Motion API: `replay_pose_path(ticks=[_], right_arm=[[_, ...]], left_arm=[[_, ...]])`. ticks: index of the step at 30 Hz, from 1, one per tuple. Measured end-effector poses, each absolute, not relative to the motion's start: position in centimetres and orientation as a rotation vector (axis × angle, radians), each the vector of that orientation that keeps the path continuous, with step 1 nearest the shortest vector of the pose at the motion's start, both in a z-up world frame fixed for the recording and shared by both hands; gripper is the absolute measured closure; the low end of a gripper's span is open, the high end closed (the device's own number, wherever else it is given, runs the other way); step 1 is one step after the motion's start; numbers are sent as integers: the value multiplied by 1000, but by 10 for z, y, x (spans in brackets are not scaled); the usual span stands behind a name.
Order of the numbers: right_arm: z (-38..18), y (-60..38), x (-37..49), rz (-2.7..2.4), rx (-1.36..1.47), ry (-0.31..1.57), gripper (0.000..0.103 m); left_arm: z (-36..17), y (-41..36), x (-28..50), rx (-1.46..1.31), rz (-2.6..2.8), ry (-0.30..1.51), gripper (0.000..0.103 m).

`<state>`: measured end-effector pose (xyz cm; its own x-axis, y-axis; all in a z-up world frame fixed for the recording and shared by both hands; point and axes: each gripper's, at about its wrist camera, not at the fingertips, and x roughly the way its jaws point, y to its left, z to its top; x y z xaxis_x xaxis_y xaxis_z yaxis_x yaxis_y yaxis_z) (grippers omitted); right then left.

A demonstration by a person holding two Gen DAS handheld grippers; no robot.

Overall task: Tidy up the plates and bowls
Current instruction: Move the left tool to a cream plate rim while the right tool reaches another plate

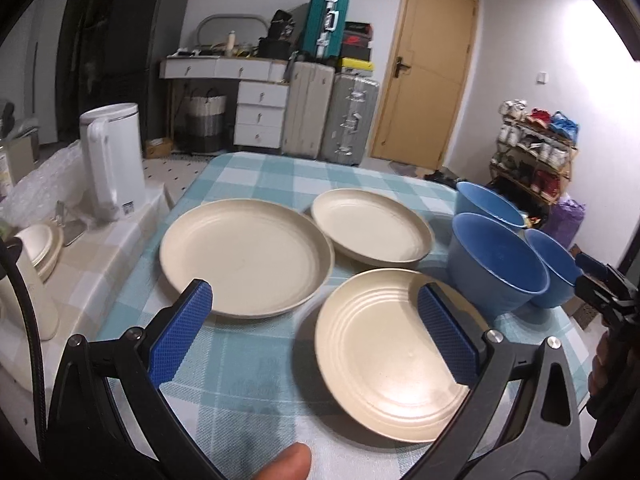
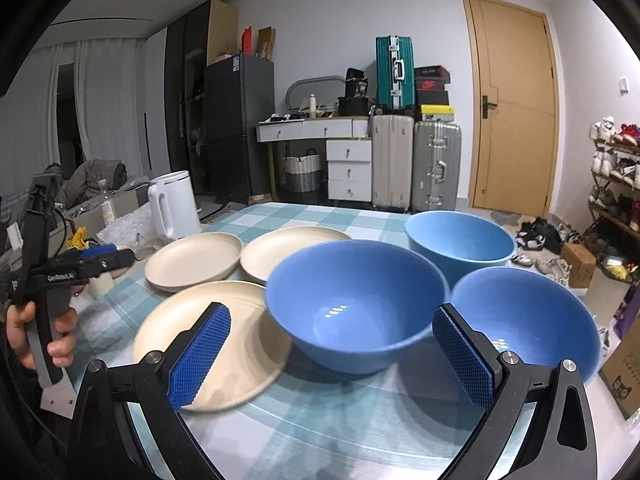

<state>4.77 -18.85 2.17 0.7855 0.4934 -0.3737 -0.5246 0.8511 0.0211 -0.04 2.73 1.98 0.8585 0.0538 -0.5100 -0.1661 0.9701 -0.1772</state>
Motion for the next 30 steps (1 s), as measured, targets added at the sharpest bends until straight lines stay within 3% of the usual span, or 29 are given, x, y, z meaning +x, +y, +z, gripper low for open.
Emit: replay_pose_path(ticks=[30], right_arm=[[65,-69,103,665,-101,505,0]], left_arm=[[44,103,2,-304,344,629,1]])
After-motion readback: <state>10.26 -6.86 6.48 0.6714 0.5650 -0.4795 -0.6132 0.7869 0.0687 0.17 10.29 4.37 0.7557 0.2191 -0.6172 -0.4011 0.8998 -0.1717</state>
